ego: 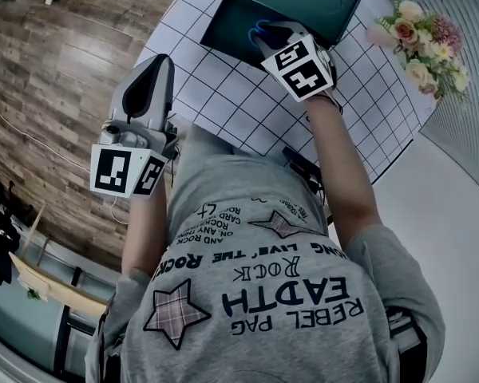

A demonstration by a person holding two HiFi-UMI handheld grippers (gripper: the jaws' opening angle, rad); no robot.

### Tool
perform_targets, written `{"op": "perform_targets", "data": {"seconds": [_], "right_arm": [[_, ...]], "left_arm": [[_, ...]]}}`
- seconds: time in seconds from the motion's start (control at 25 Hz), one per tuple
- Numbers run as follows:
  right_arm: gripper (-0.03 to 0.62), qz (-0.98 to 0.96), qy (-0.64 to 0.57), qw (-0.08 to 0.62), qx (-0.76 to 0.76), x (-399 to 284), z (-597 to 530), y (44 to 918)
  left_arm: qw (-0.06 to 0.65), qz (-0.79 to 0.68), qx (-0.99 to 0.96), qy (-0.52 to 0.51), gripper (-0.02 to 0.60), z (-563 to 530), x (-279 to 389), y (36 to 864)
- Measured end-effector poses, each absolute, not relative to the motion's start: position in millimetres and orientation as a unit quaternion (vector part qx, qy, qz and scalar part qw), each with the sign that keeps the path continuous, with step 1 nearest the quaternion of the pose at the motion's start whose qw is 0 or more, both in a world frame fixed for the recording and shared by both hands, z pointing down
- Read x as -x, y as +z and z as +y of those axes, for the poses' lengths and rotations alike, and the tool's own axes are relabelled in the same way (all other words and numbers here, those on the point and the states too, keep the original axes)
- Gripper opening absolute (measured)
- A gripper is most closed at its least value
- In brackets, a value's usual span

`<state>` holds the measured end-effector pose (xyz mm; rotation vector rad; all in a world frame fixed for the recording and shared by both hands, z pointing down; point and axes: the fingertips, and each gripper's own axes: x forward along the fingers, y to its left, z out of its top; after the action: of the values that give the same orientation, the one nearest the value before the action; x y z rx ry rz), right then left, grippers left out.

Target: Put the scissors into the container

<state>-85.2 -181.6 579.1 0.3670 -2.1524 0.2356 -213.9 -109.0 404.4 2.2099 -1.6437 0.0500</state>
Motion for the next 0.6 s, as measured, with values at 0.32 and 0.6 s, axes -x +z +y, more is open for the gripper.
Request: {"op": "perform_targets", "data": {"seconds": [0.32,0.6], "right_arm": [[0.077,-0.884,0.109,0.425,-0.162,85,-184,556],[0.04,-0.893,0.107,0.403,-0.17,83,-183,528]], "left_arm": [[0.182,-0.581,-0.793,0.016,0.009,-112,210,396],[0.171,-0.575,-0.8,0.015,0.009,-114,206,387]]}}
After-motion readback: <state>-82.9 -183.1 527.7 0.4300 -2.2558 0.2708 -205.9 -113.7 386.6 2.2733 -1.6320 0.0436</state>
